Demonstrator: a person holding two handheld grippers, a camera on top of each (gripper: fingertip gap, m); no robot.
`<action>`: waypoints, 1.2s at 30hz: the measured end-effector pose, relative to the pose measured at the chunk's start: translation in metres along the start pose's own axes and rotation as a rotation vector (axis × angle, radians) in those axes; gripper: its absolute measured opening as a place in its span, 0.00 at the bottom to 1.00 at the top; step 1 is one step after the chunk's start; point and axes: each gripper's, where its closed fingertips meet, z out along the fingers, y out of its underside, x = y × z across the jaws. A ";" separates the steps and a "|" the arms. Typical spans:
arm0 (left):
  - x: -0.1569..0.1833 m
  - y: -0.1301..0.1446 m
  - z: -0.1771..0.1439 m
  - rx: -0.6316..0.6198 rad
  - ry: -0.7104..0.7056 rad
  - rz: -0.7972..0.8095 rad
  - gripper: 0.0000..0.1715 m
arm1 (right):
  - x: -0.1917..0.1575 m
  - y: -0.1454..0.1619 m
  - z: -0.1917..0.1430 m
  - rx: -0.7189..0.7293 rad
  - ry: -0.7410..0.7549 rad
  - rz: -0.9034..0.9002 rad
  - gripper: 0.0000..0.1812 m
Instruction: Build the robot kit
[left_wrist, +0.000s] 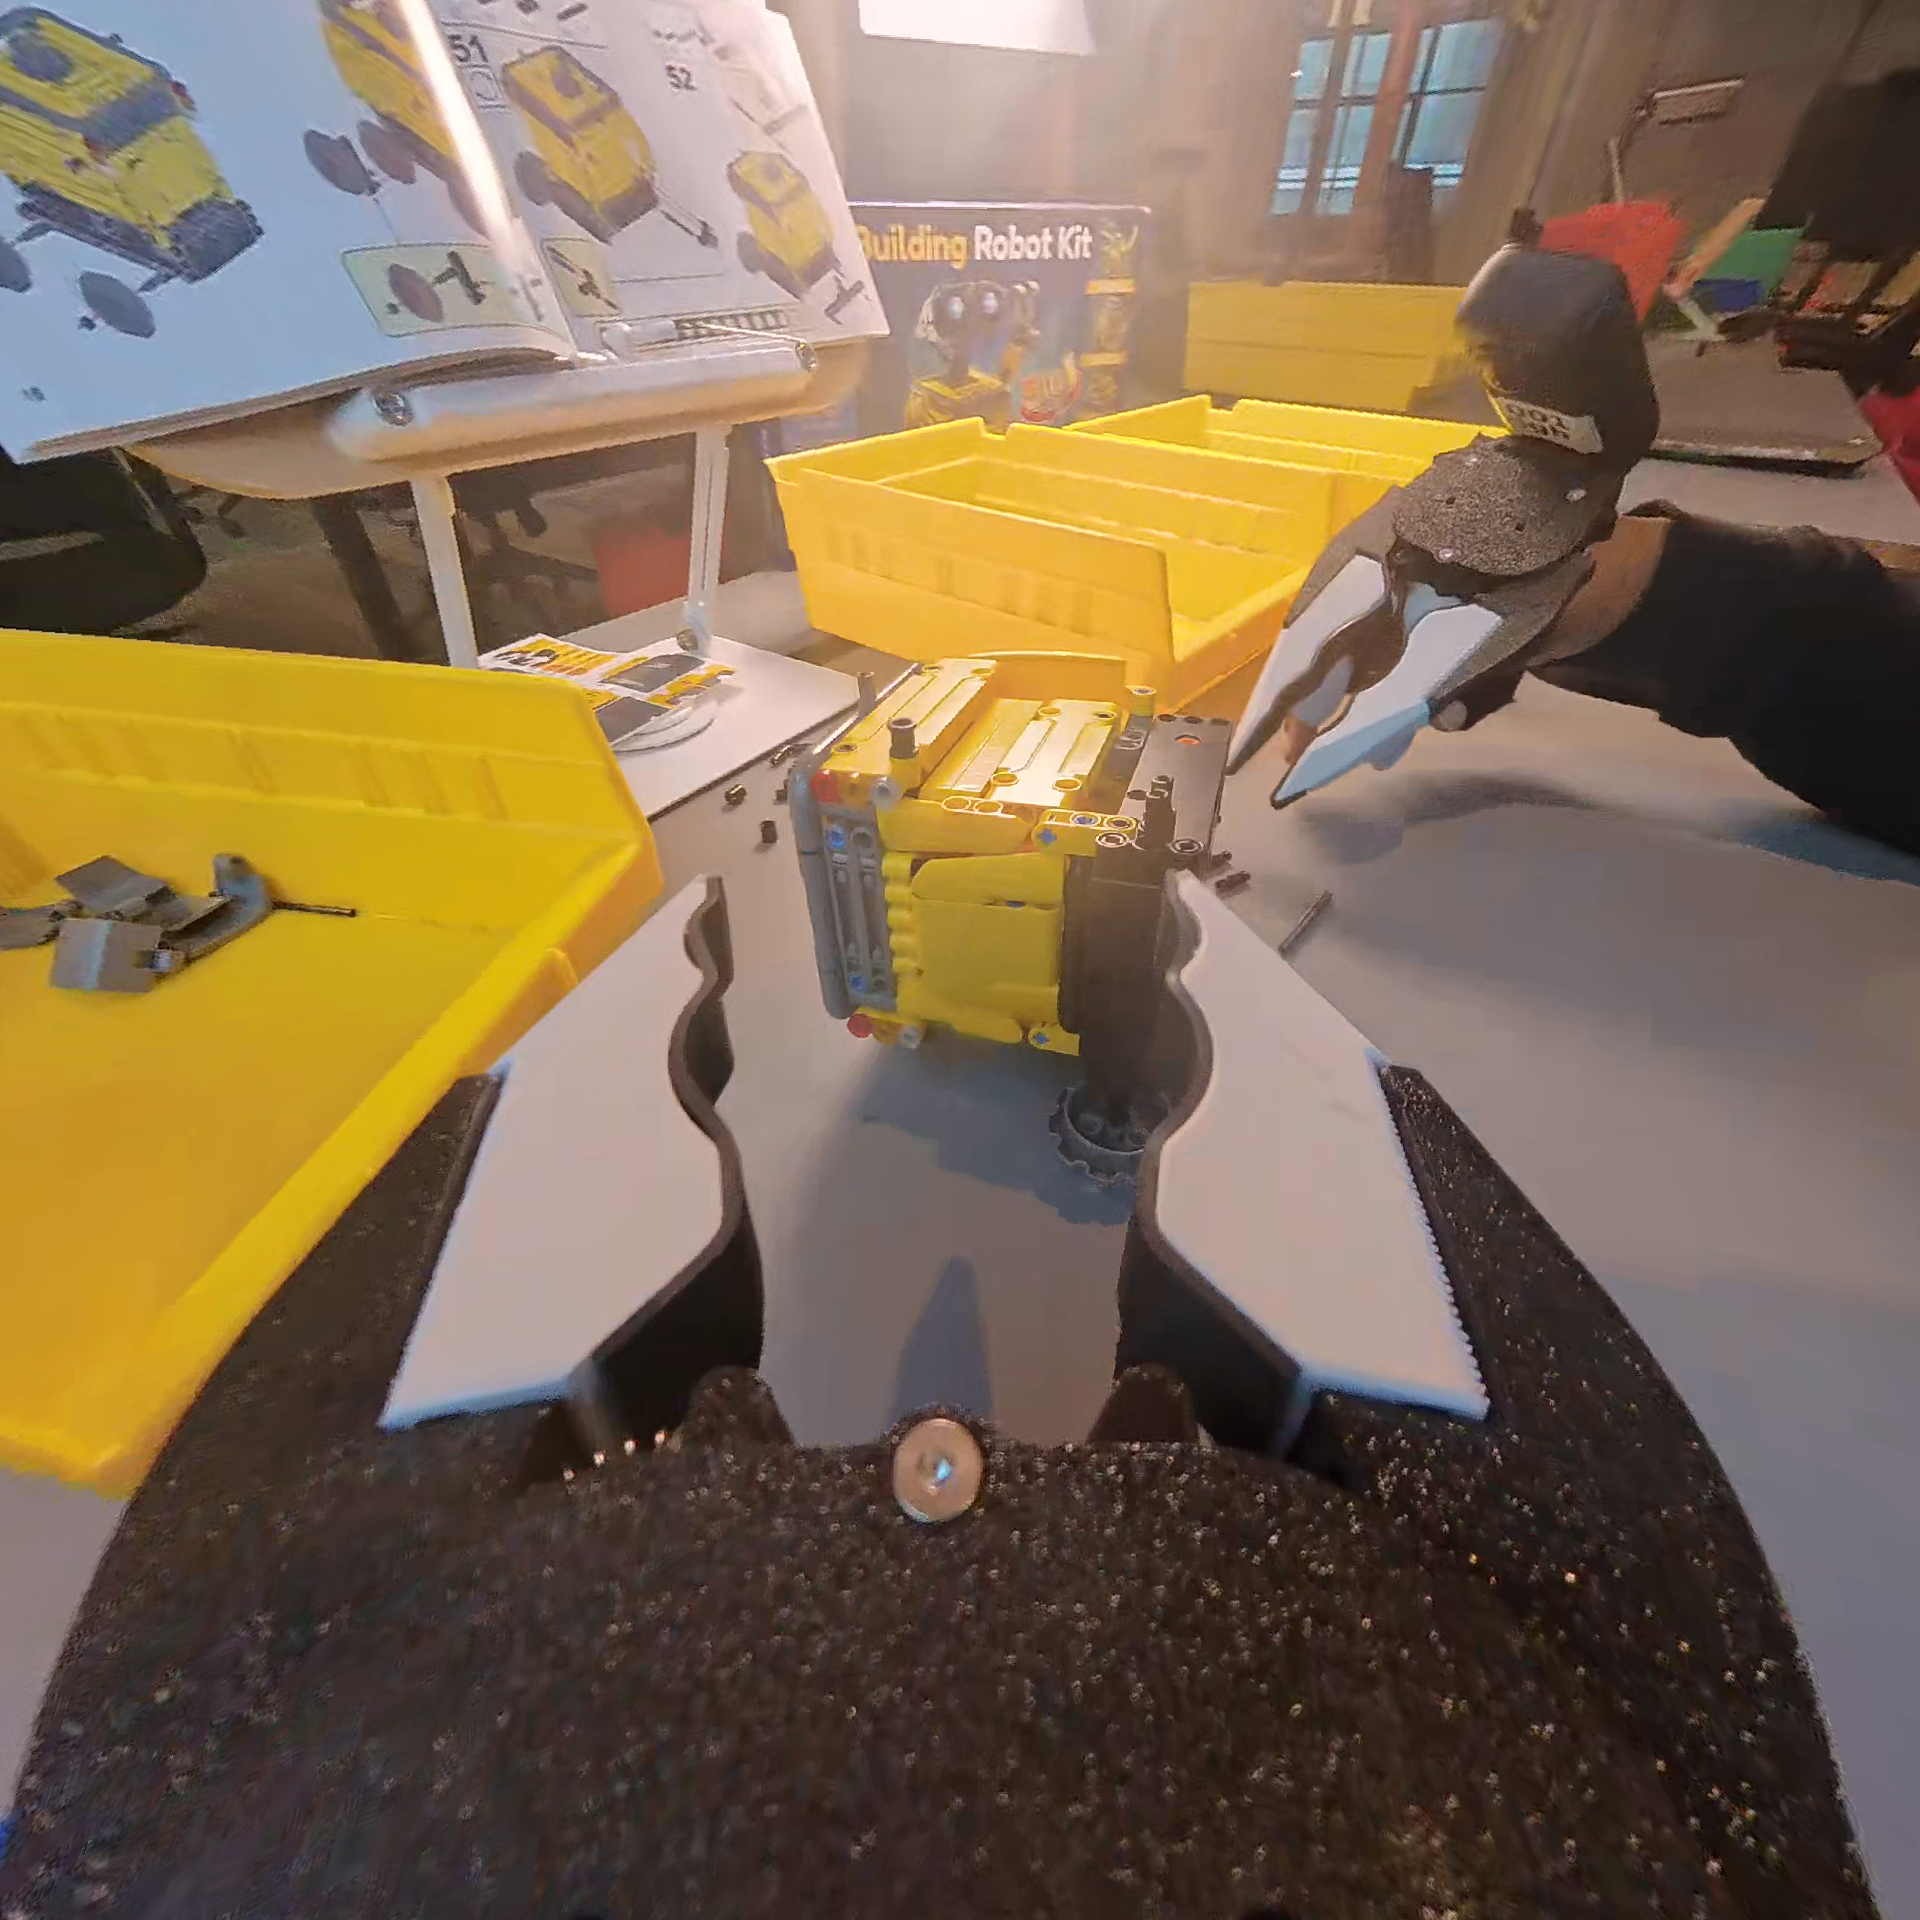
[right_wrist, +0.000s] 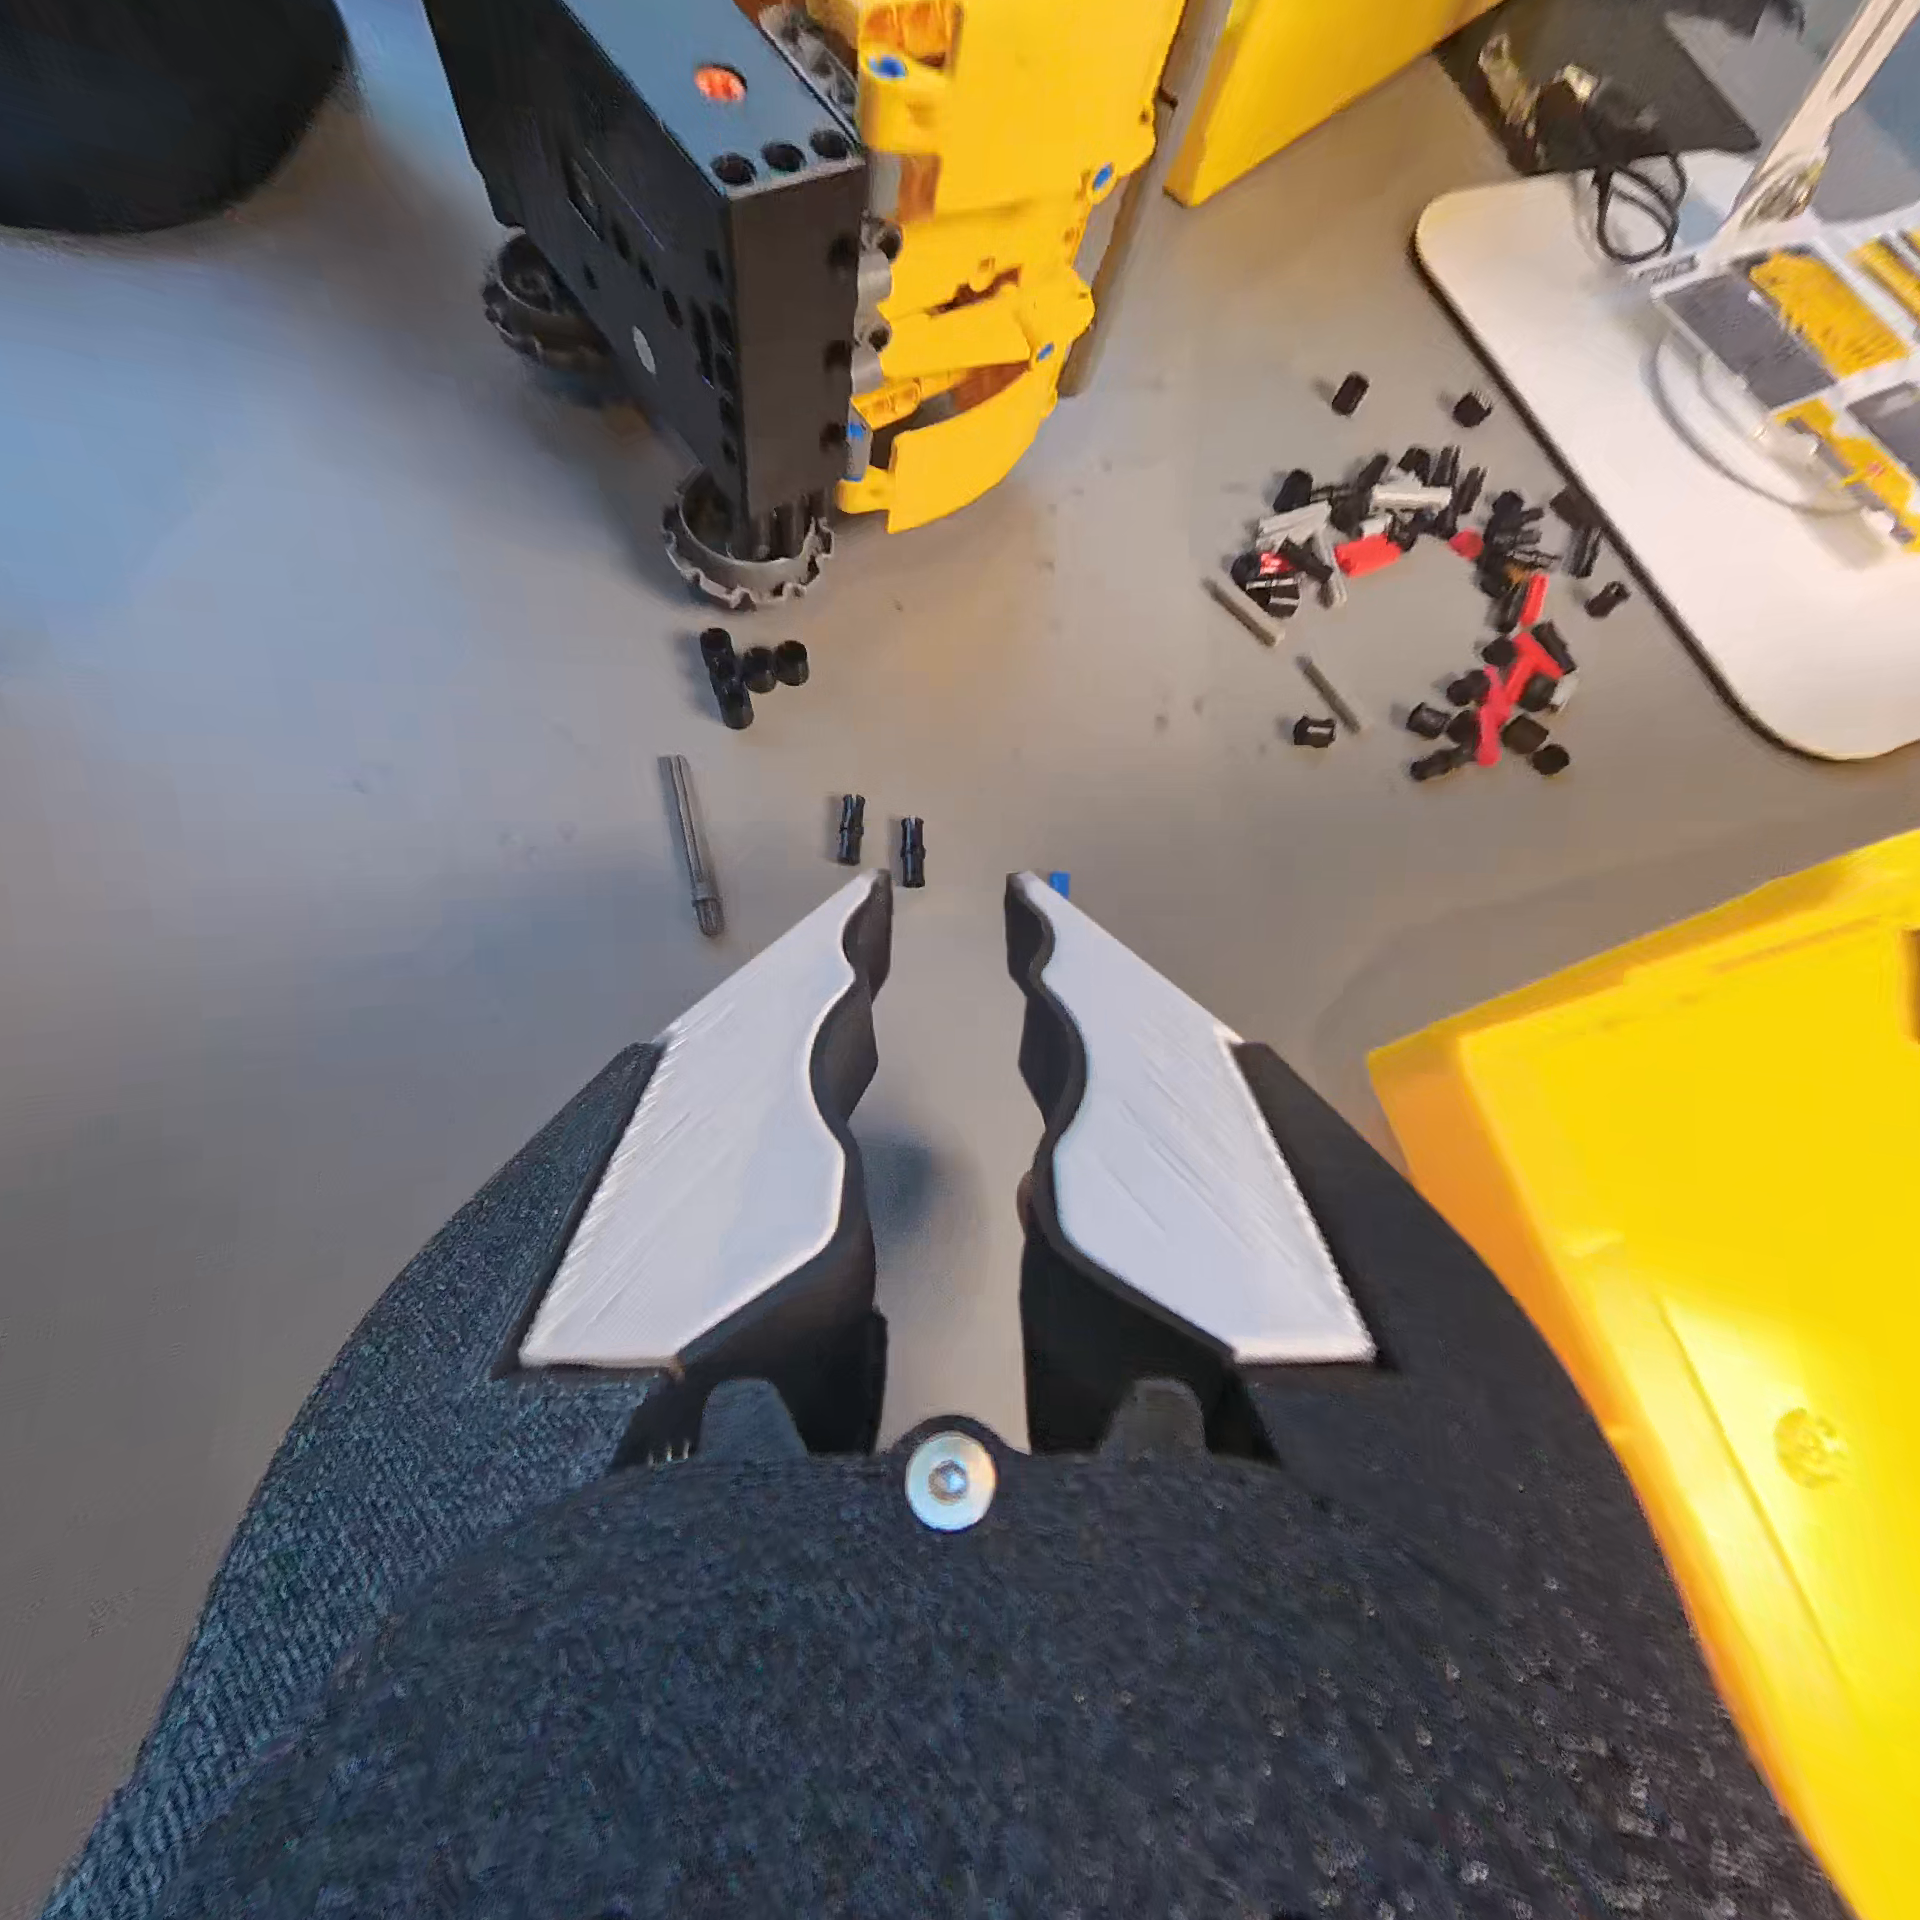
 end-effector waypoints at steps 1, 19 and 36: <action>0.000 0.002 0.001 -0.005 -0.004 0.000 0.47 | 0.000 0.003 0.004 -0.020 0.001 0.013 0.10; 0.003 0.009 0.006 -0.036 0.020 -0.006 0.47 | -0.007 0.010 0.033 -0.191 -0.114 0.025 0.10; 0.006 0.013 0.008 -0.057 0.028 0.016 0.47 | -0.014 0.011 0.029 -0.188 -0.144 -0.011 0.03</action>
